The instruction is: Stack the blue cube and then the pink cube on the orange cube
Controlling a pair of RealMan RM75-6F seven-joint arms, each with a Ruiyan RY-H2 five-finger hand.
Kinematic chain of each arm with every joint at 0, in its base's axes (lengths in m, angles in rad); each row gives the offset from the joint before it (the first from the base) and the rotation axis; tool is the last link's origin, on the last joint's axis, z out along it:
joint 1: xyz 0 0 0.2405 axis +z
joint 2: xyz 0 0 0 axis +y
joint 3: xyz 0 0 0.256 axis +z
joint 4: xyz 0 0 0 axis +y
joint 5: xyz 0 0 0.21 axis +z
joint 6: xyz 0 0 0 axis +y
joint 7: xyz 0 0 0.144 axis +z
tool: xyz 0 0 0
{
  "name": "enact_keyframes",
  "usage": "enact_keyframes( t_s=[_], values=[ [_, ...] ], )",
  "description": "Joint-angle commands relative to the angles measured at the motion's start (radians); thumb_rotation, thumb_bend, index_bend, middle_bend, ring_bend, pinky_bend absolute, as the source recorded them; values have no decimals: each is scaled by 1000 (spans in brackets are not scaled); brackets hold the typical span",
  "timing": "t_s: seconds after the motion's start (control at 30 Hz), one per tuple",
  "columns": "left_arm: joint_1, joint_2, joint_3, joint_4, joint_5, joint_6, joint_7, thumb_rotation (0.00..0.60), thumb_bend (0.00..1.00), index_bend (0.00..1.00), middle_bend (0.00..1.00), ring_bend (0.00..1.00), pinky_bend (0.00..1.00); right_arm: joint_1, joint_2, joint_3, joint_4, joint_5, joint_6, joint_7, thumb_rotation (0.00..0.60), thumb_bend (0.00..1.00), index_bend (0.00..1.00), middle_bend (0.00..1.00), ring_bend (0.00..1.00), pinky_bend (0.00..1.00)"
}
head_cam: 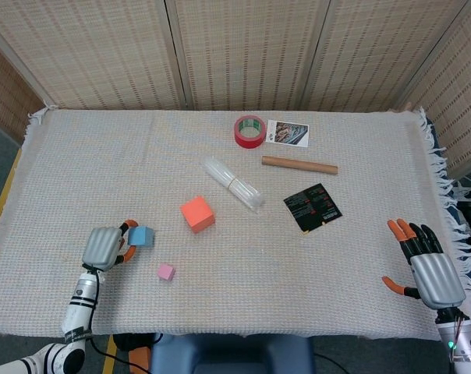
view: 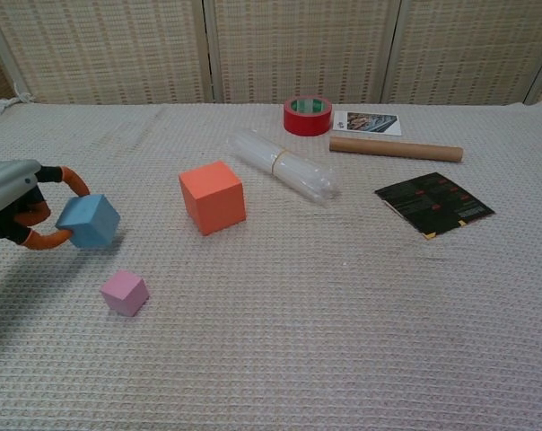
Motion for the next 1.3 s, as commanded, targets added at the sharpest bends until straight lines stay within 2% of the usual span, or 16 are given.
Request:
enact_keyframes(
  t_s=[0.03, 0.23, 0.3, 0.53, 0.7, 0.9, 1.1, 1.3],
  values=[
    [17, 24, -7, -55, 17, 34, -29, 600, 340, 523, 1000, 1000, 1000, 0, 1, 0, -1, 0, 0, 2, 497, 92, 0, 0, 0, 0],
    [21, 120, -21, -230, 11, 47, 21, 600, 340, 524, 1000, 1000, 1000, 1, 5, -5, -5, -8, -2, 9, 497, 91, 0, 0, 0, 0],
    [11, 136, -32, -258, 7, 42, 34, 600, 339, 523, 1000, 1000, 1000, 0, 8, -7, -7, -12, 0, 12, 497, 91, 0, 0, 0, 0],
    [-51, 143, -92, -303, -78, -17, 94, 600, 339, 515, 1000, 1000, 1000, 0, 9, -8, -7, -16, 0, 16, 498, 91, 0, 0, 0, 0],
    [-104, 135, -114, -318, -118, -62, 139, 600, 341, 514, 1000, 1000, 1000, 1, 11, -6, -7, -10, -4, 21, 497, 92, 0, 0, 0, 0],
    [-172, 101, -125, -228, -80, -98, 121, 600, 340, 511, 1000, 1000, 1000, -1, 15, -4, -6, -3, -2, 27, 498, 91, 0, 0, 0, 0],
    [-251, 58, -98, -27, 99, -96, 14, 600, 335, 489, 1000, 1000, 1000, -2, 14, -1, -5, 7, -5, 25, 499, 91, 0, 0, 0, 0],
    [-318, 20, -38, 176, 283, -46, -148, 600, 337, 489, 1000, 1000, 1000, -4, 10, 3, -4, 18, -5, 13, 499, 92, 0, 0, 0, 0]
  ],
)
